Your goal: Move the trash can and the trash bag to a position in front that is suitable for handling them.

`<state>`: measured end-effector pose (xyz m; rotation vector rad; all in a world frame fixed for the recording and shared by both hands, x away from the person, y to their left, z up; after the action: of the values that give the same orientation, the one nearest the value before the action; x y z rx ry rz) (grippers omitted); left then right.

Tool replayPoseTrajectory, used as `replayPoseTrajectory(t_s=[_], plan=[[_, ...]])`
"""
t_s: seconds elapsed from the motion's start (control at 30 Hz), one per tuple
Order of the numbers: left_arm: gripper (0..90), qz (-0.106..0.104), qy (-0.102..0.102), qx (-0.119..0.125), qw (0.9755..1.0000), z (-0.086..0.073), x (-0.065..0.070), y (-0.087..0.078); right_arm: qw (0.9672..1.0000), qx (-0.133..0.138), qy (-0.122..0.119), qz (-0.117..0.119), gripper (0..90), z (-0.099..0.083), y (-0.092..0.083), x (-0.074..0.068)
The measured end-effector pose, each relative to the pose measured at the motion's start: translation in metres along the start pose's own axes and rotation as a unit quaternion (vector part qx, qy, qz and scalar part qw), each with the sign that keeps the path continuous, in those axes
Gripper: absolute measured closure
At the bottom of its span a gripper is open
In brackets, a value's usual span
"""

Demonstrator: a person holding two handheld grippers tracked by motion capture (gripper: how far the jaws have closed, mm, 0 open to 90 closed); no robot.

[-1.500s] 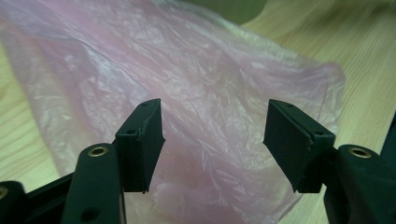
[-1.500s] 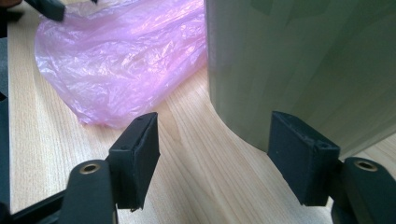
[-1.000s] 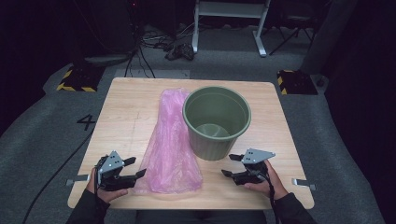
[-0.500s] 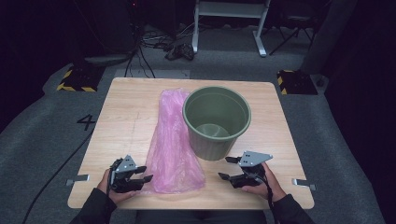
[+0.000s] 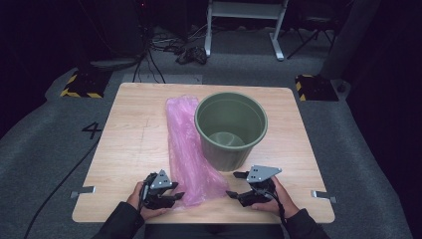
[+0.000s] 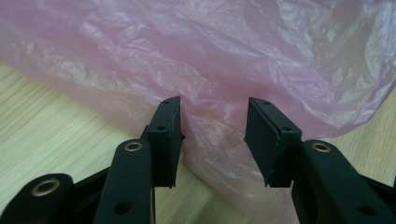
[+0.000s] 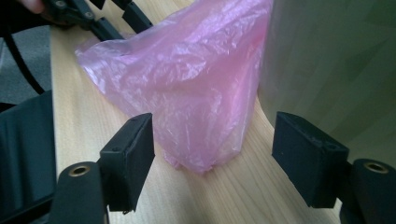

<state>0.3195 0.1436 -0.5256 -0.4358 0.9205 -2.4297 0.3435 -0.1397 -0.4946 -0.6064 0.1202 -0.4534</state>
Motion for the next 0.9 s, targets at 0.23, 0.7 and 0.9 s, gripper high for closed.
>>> replayPoseTrajectory(t_s=[0.23,0.7,0.9], plan=[[56.8,-0.017,0.02,0.002,0.9997,0.009,0.017,0.013,0.9998,-0.018,0.002,-0.006,35.0,-0.003,0.007,-0.001],[51.8,-0.027,0.025,0.003,0.9993,0.012,0.022,0.017,0.9983,-0.055,0.005,-0.016,70.1,-0.012,0.025,0.002],[46.4,-0.027,0.02,0.018,0.9993,0.013,0.02,0.011,0.9975,-0.069,-0.004,-0.017,78.5,-0.016,0.028,0.002]])
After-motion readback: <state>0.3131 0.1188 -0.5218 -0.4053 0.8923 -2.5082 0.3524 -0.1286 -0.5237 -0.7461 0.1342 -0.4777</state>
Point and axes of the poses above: each handheld gripper's, and its own axes: y roughly forward along the jaws, z roughly out of its top, x roughly to its right, the point moved 4 cm from there along y, roughly forward along the jaws, and after that the axes turned 3 degrees about -z, right-handed, at the moved point
